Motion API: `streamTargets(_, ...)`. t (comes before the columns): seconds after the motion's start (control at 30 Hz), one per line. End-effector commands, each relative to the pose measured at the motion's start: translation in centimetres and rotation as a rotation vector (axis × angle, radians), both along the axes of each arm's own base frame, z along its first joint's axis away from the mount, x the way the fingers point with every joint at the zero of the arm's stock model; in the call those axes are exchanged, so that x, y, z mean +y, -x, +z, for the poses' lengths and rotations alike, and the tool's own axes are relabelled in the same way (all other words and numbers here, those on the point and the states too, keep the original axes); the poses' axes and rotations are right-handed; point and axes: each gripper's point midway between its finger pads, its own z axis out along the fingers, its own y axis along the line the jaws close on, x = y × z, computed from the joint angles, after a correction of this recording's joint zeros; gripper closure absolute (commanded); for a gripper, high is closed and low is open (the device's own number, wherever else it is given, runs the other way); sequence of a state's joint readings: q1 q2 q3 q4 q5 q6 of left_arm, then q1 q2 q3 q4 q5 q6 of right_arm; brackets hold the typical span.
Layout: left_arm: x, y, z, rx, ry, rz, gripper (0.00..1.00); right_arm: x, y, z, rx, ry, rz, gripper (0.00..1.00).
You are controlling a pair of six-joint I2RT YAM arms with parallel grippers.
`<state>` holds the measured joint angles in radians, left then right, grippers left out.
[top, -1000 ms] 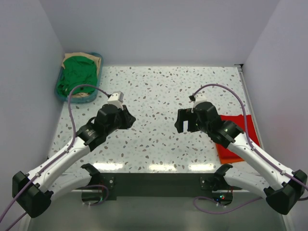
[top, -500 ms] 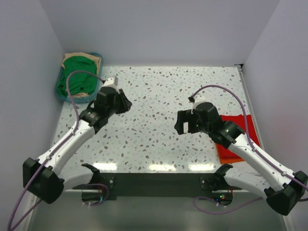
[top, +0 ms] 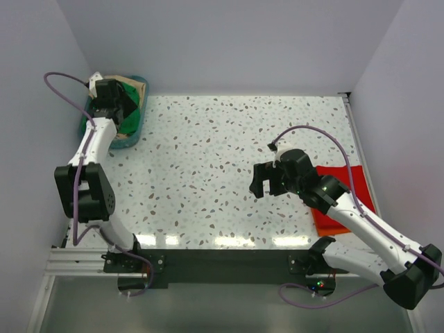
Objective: Fold and stack the t-shirts
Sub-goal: Grab the tshirt from the pile
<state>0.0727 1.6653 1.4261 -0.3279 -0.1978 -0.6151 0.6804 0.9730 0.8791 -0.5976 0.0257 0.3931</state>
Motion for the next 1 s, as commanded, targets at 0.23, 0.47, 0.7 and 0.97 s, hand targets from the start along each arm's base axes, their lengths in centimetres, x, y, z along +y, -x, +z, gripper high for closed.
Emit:
streamTargets(0.23, 10.7, -7.3, -7.6, 0.127, -0.123, 0.165, 0.3, 0.7, 0.4, 0.4, -0.005, -0.022, 0.053, 0.01)
streamTargets(0.47, 12.5, -9.0, -10.8, 0.162, -0.145, 0.199, 0.34, 1.0, 0.3, -0.5, 0.018, -0.014, 0.06, 0.01)
streamTargets(0.7, 12.6, -8.9, -10.5, 0.148, -0.168, 0.196, 0.61, 1.1, 0.5, -0.6, 0.023, -0.018, 0.068, 0.01)
streamTargets(0.97, 12.5, -9.4, -9.5, 0.134, -0.184, 0.164, 1.0, 1.0, 0.6, -0.4, 0.019, -0.025, 0.068, 0.01)
